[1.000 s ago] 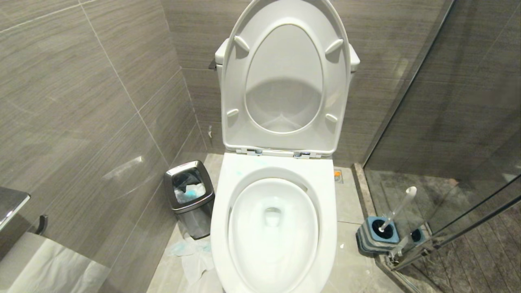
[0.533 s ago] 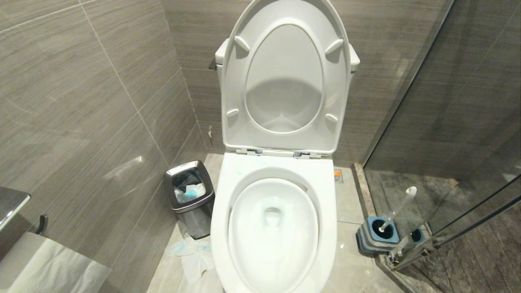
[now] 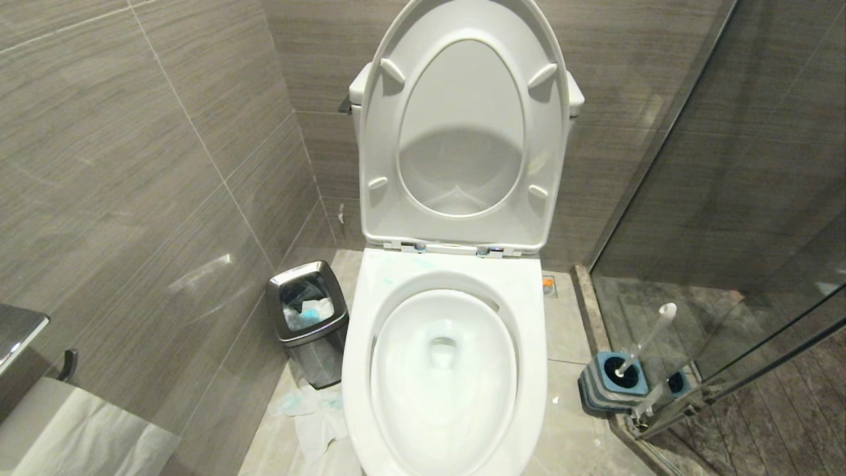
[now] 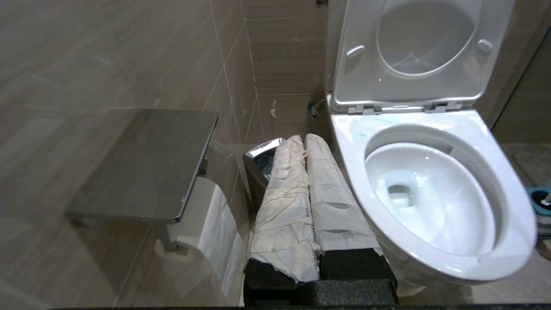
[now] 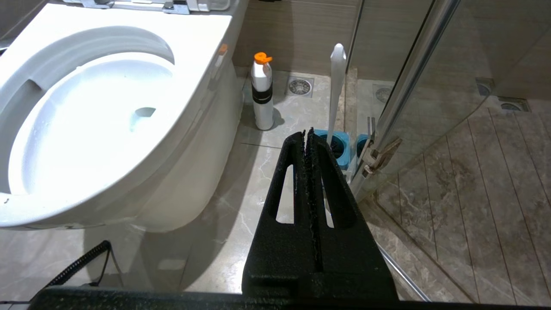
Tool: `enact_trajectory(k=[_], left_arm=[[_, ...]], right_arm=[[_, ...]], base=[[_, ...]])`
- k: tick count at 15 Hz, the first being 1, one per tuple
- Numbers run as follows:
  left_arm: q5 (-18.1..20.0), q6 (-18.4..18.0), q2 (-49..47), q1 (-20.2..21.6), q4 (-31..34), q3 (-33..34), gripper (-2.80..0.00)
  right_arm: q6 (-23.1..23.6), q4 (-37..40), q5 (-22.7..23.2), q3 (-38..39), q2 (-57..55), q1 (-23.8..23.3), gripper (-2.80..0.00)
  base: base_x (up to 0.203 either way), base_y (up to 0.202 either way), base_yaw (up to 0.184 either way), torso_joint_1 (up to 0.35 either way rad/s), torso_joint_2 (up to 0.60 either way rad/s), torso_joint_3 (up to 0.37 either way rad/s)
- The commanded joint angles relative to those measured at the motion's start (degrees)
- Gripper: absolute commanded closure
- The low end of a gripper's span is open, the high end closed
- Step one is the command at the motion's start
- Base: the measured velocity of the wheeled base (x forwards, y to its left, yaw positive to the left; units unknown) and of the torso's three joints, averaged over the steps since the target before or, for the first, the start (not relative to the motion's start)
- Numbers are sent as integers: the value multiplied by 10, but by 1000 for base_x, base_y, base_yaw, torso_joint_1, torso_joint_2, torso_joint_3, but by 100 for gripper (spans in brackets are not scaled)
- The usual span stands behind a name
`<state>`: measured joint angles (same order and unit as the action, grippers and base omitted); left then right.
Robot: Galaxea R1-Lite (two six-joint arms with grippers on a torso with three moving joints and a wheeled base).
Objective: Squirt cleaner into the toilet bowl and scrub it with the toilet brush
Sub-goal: Pour in the cleaning agent
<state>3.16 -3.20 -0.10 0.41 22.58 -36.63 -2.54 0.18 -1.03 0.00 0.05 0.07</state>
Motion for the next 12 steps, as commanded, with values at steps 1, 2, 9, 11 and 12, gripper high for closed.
enact_trajectory(k=[1, 2, 9, 11, 12], left_arm=[[-1, -11, 0, 0, -145, 142, 0], [-2, -19, 0, 0, -192, 194, 0], [-17, -45, 0, 0, -242, 367, 0], [-18, -42, 0, 0, -220, 367, 0], [-18, -42, 0, 0, -220, 367, 0]], right_arm=[[0, 0, 0, 1, 0, 0, 0], [0, 0, 0, 1, 0, 0, 0], [0, 0, 0, 1, 0, 0, 0], [0, 0, 0, 1, 0, 0, 0], [0, 0, 0, 1, 0, 0, 0]], base=[[0, 0, 0, 0, 0, 0], [0, 0, 0, 0, 0, 0], [0, 0, 0, 0, 0, 0], [0, 0, 0, 0, 0, 0], [0, 0, 0, 0, 0, 0]])
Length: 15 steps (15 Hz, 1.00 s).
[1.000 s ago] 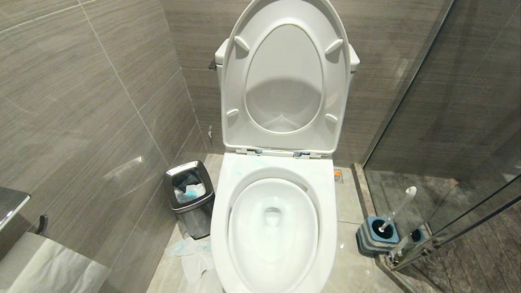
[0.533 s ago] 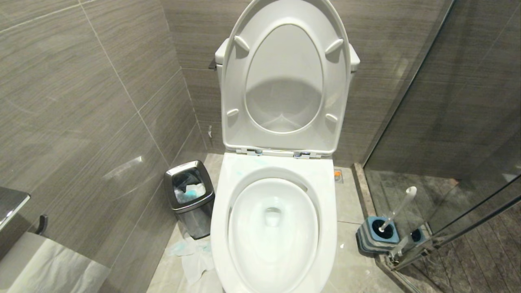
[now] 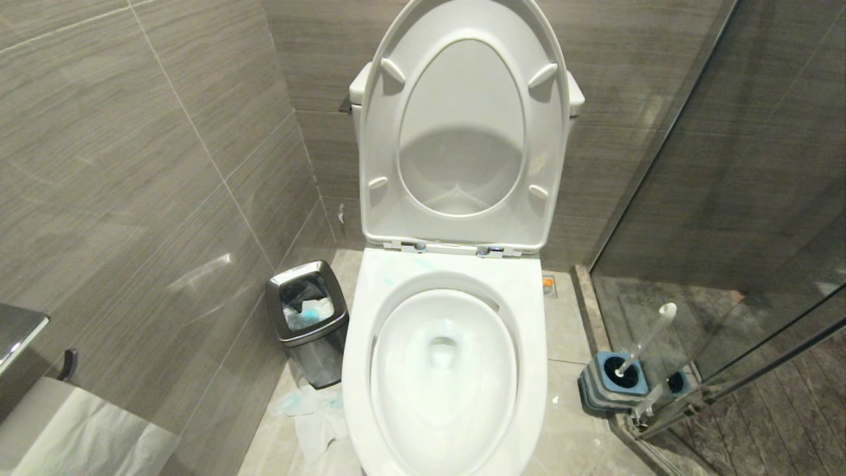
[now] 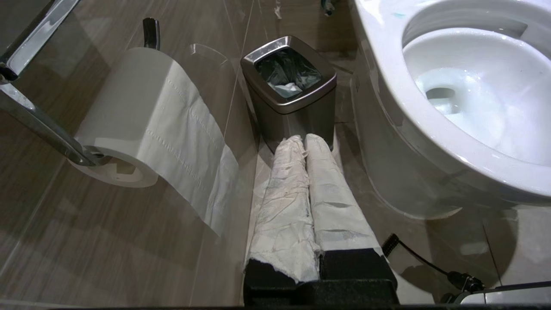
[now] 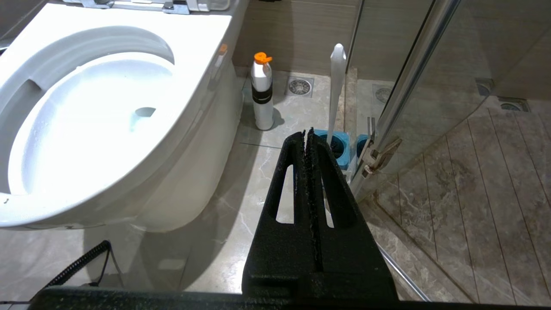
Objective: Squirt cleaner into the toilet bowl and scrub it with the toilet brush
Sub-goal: Pour in the cleaning agent
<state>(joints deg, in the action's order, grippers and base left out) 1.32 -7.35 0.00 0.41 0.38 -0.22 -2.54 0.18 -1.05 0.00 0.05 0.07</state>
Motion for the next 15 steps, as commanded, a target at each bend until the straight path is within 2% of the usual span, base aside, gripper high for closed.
enact_trajectory(k=[1, 6, 8, 11, 15], left_arm=[[1, 0, -3, 0, 4, 2, 0], [-2, 1, -1, 0, 4, 2, 0], [-1, -10, -4, 0, 4, 1, 0], [0, 1, -43, 0, 7, 1, 0], [5, -32, 2, 0, 2, 2, 0]], right_arm=[[0, 0, 0, 0, 0, 0, 0], [0, 0, 0, 1, 0, 0, 0], [0, 0, 0, 1, 0, 0, 0], [0, 0, 0, 1, 0, 0, 0], [0, 0, 0, 1, 0, 0, 0]], base=[[0, 0, 0, 0, 0, 0], [0, 0, 0, 0, 0, 0], [0, 0, 0, 0, 0, 0], [0, 0, 0, 0, 0, 0], [0, 0, 0, 0, 0, 0]])
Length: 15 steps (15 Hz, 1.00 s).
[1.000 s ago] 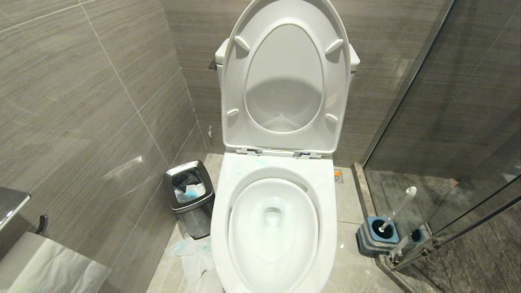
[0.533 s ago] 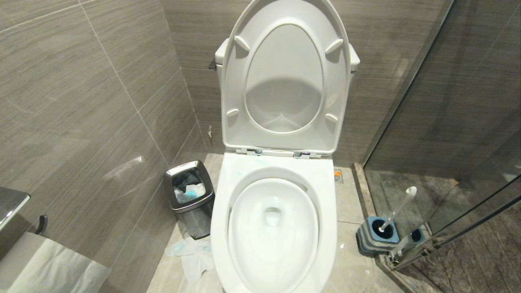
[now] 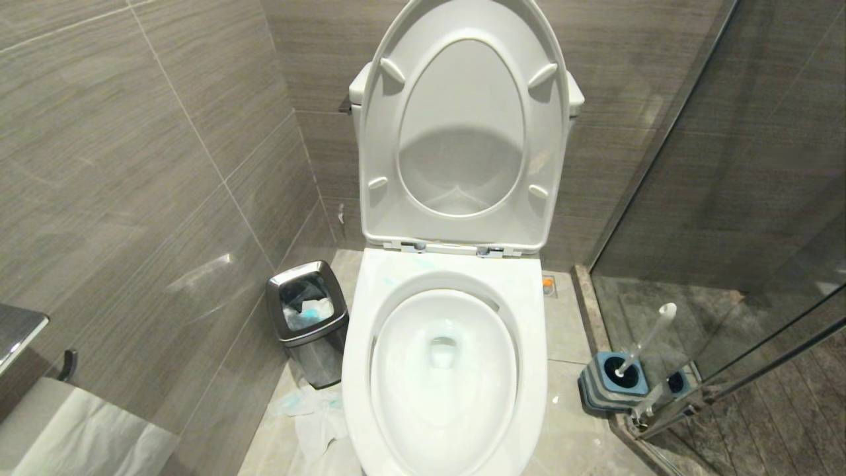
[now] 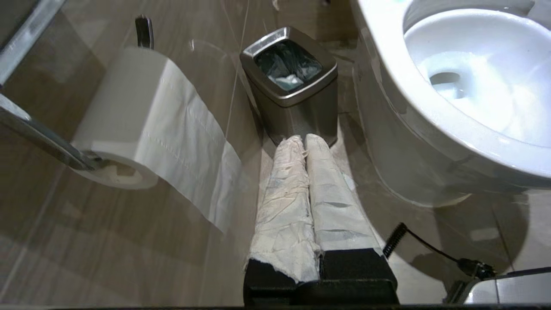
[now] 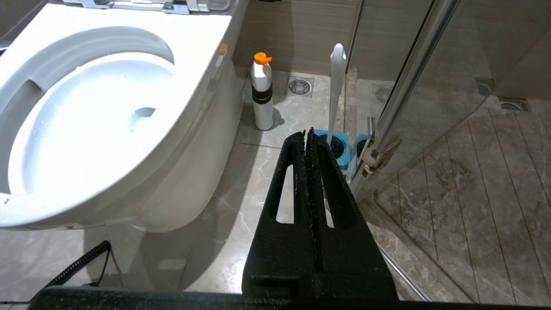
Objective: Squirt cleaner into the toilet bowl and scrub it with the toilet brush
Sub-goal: Pour in the cleaning agent
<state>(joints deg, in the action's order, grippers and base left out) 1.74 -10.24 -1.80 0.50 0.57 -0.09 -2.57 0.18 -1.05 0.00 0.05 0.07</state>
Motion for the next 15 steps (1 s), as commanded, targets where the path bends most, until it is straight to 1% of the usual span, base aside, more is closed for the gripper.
enact_trajectory(k=[1, 7, 9, 15], left_arm=[[-1, 9, 18, -1, 1, 1, 0], [-4, 59, 18, -1, 0, 2, 0], [-12, 79, 18, -1, -1, 2, 0], [-12, 85, 18, -1, -4, 2, 0]], right_arm=[[-1, 0, 0, 1, 0, 0, 0], [-1, 0, 0, 1, 0, 0, 0], [0, 0, 0, 1, 0, 0, 0], [-1, 0, 0, 1, 0, 0, 0]], base=[[0, 0, 0, 0, 0, 0], [0, 0, 0, 0, 0, 0], [0, 0, 0, 0, 0, 0], [0, 0, 0, 0, 0, 0]])
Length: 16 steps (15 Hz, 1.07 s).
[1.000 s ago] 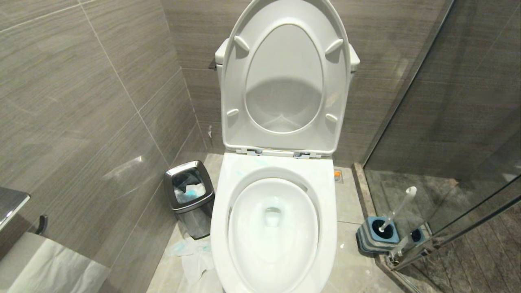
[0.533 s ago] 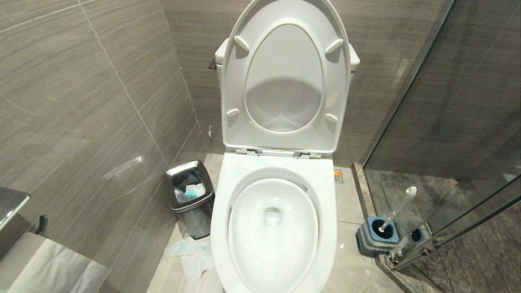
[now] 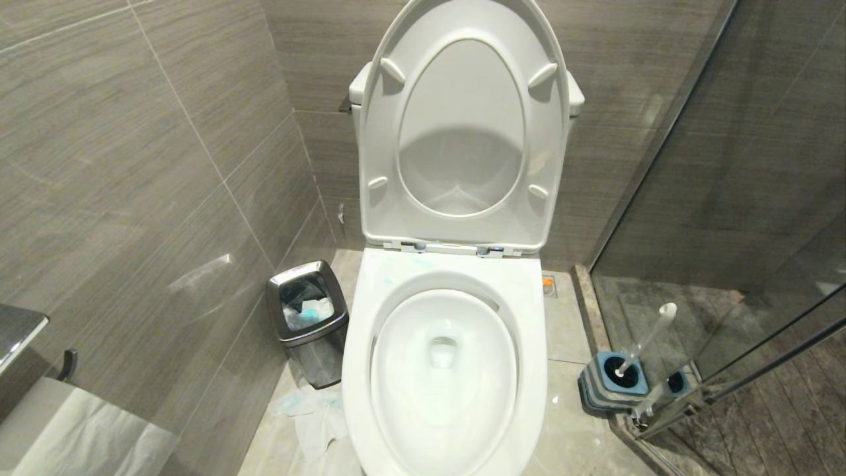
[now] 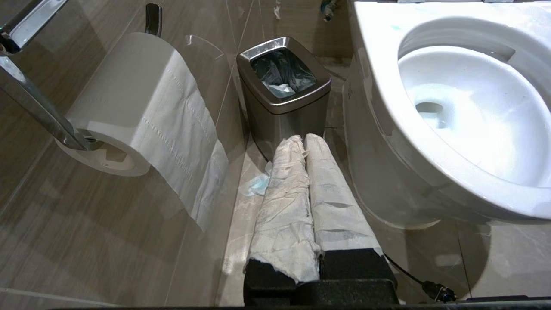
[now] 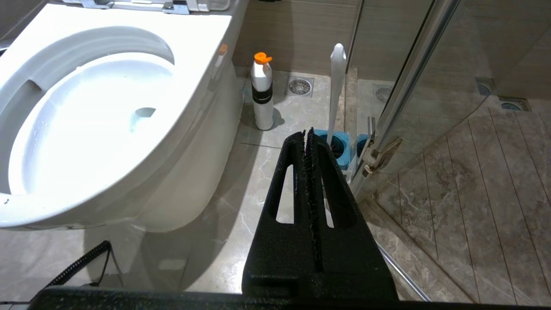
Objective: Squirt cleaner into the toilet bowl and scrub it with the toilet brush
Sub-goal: Pour in the cleaning agent
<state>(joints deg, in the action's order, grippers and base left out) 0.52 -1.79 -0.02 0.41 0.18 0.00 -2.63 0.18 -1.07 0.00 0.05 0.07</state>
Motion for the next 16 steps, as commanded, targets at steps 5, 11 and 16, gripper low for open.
enact_trajectory(k=[5, 11, 16], left_arm=[[0, -1, 0, 0, 0, 1, 0], [1, 3, 0, 0, 0, 1, 0], [14, -54, 0, 0, 2, 1, 0]], right_arm=[[1, 0, 0, 1, 0, 0, 0], [0, 0, 0, 1, 0, 0, 0], [0, 0, 0, 1, 0, 0, 0]], base=[[0, 0, 0, 0, 0, 0], [0, 0, 0, 0, 0, 0], [0, 0, 0, 0, 0, 0]])
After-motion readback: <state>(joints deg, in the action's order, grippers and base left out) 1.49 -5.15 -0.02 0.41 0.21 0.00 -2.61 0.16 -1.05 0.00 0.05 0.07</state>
